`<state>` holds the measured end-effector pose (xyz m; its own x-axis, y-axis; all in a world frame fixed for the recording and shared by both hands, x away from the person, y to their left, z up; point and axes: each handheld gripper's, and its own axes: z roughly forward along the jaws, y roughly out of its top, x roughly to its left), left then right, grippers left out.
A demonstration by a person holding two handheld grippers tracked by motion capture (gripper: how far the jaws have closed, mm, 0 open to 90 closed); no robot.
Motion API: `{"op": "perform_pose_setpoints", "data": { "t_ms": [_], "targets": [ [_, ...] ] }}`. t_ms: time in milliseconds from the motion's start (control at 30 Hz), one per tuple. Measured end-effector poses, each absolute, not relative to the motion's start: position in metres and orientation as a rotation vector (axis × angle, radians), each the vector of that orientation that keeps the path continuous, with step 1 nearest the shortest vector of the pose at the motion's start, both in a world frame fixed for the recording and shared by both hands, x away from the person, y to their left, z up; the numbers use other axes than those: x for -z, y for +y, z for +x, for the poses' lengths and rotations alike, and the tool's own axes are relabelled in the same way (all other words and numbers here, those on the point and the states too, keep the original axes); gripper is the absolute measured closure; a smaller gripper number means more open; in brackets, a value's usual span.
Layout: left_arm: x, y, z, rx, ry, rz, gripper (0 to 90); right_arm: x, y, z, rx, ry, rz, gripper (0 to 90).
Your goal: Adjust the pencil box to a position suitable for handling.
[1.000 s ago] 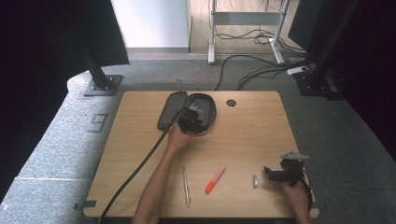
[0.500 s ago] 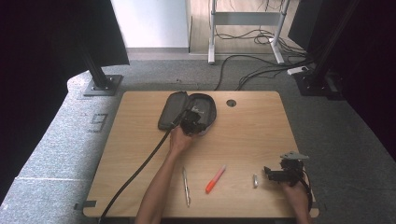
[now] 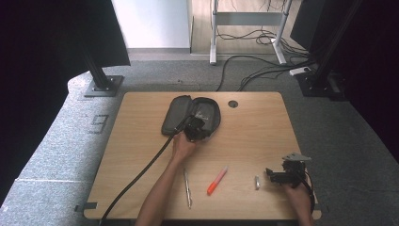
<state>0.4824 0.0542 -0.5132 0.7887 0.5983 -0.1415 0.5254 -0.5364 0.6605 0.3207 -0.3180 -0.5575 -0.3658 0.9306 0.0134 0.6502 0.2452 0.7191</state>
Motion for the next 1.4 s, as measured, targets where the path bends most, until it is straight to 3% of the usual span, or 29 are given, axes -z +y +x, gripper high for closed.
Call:
{"op": "perform_pose_setpoints", "data": {
  "t_ms": [1400],
  "targets": [
    [0.513,0.063,0.404,-0.038,0.689,2.293,87.6,0.557,-0.318,0.321,-0.904,2.106,1.443,0.3]
  ]
}}
